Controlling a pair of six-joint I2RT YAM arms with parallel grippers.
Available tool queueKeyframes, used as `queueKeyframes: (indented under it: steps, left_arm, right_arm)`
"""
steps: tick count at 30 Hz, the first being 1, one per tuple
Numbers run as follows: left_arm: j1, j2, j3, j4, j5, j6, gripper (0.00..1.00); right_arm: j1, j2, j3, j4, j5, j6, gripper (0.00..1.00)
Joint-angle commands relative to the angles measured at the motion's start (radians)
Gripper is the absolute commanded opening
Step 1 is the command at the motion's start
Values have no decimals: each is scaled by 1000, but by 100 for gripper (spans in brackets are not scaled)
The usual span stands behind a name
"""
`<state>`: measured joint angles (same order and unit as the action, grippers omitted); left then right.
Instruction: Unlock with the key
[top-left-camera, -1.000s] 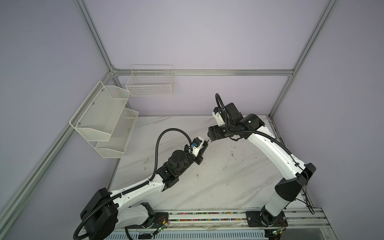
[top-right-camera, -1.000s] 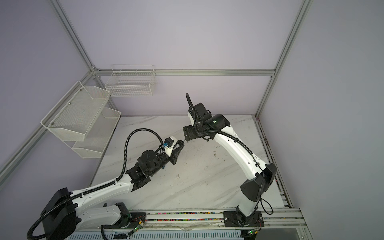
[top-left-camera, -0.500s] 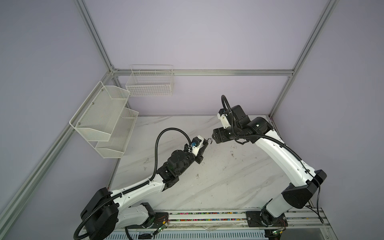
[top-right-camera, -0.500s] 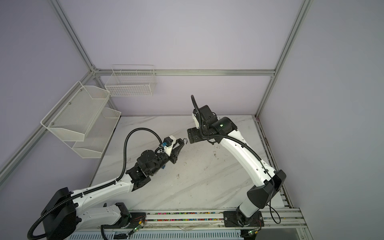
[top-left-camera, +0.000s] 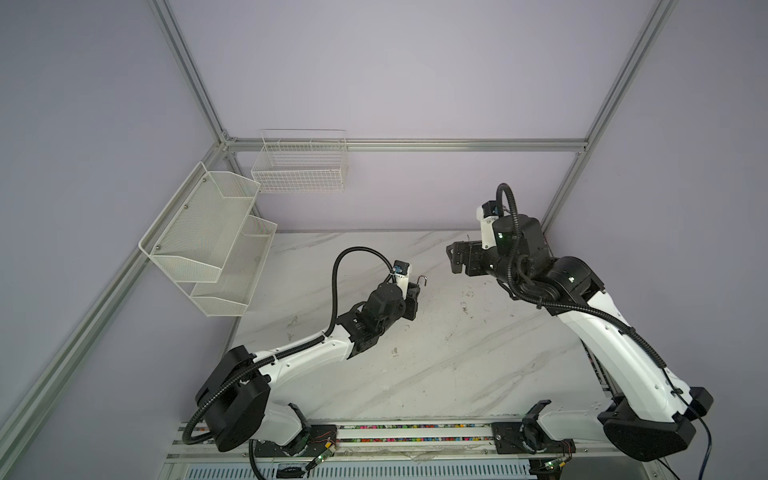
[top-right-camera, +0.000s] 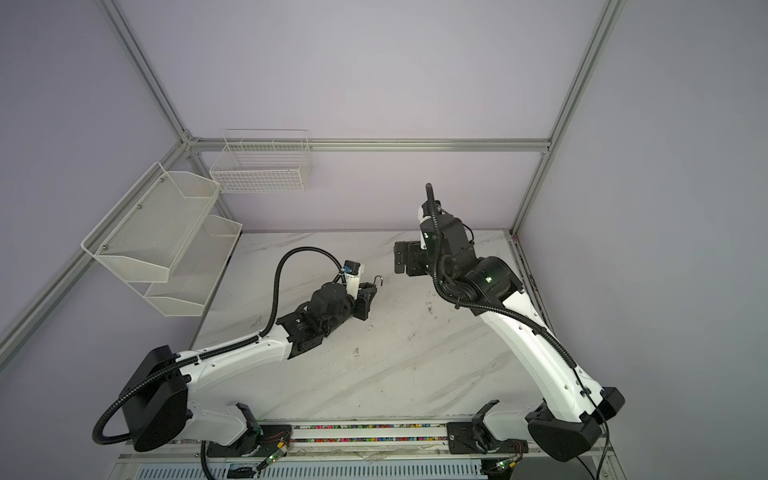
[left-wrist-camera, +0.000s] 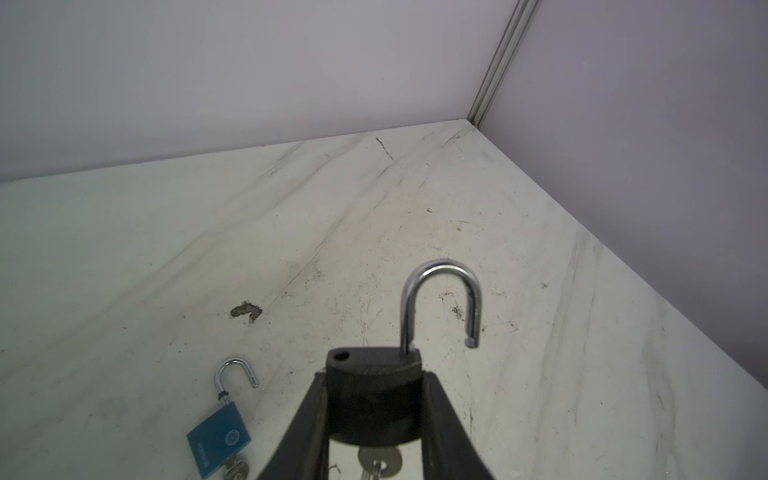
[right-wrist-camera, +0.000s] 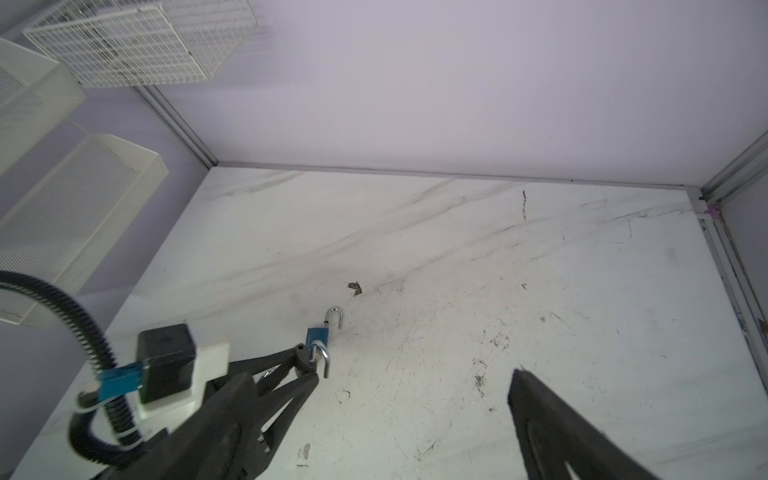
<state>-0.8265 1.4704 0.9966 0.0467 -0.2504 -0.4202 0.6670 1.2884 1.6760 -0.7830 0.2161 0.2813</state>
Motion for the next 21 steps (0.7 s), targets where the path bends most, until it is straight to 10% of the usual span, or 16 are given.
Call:
queueKeyframes:
  steps: [1,21]
  left_arm:
    - [-7,87,205,-210,11,-232,0]
    - [-22,726,848,-763,-26,-468,0]
  right_arm:
    - [-4,-38,-51,163,32,39,97]
    - [-4,-38,-135,457,1,210,97]
